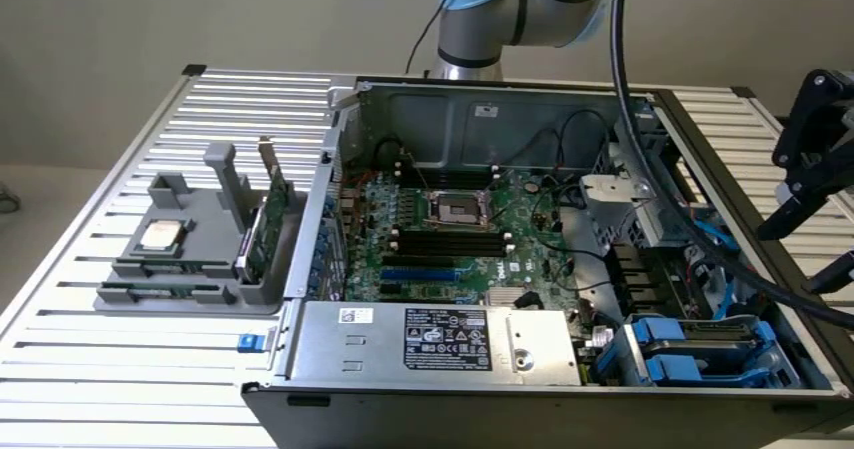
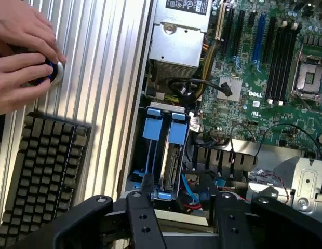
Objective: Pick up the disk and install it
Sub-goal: 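Insert the first disk wire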
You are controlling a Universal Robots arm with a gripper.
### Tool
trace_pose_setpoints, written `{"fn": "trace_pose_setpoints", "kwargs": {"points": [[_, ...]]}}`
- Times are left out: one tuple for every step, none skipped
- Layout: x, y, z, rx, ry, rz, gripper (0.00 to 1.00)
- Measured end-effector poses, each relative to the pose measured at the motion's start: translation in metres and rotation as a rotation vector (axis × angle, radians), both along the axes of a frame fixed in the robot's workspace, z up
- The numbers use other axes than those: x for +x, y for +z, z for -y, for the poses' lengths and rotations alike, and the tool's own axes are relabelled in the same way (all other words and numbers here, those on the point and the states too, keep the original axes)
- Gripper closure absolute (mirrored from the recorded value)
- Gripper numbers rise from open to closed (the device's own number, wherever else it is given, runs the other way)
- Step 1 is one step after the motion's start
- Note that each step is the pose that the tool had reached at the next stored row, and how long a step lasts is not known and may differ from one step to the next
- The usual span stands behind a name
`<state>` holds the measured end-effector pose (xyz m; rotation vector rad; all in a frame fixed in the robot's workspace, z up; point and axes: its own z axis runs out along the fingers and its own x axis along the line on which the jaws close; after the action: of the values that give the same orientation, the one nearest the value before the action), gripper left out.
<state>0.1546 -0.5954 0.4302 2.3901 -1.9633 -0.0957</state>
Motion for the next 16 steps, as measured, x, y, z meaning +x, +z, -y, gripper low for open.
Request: {"fn": "trace_pose_setpoints", "kwargs": {"points": [[0.0,-0.0012,0.0,0.0,0.018,0.0,0.52],[0.0,-0.0023,0.0,0.0,0.036,0.0,0.52],[0.0,-0.0036,0.0,0.0,0.054,0.0,0.52],[0.0,-0.0049,-0.0001,-0.0002,0.072,0.0,0.52],[0.0,-0.0067,-0.0001,-0.0002,0.089,0.0,0.52],[0.0,-0.0086,0.0,0.0,0.097,0.0005,0.52],[0.0,-0.0106,0.0,0.0,0.097,0.0009,0.52],[0.0,-0.0124,0.0,0.0007,0.097,0.0011,0.52],[0.0,-0.0139,0.0,0.002,0.096,0.0012,0.52],[0.0,-0.015,0.0,0.0037,0.09,0.0013,0.52],[0.0,-0.0158,0.0,0.0057,0.077,0.0014,0.52],[0.0,-0.0167,0.0,0.0084,0.064,0.0016,0.52],[0.0,-0.0175,0.0,0.011,0.049,0.0017,0.52],[0.0,-0.0184,0.0,0.0138,0.033,0.0019,0.52],[0.0,-0.0193,-0.0001,0.0164,0.018,0.002,0.52],[0.0,-0.0201,0.0,0.0189,0.003,0.0022,0.52]]}}
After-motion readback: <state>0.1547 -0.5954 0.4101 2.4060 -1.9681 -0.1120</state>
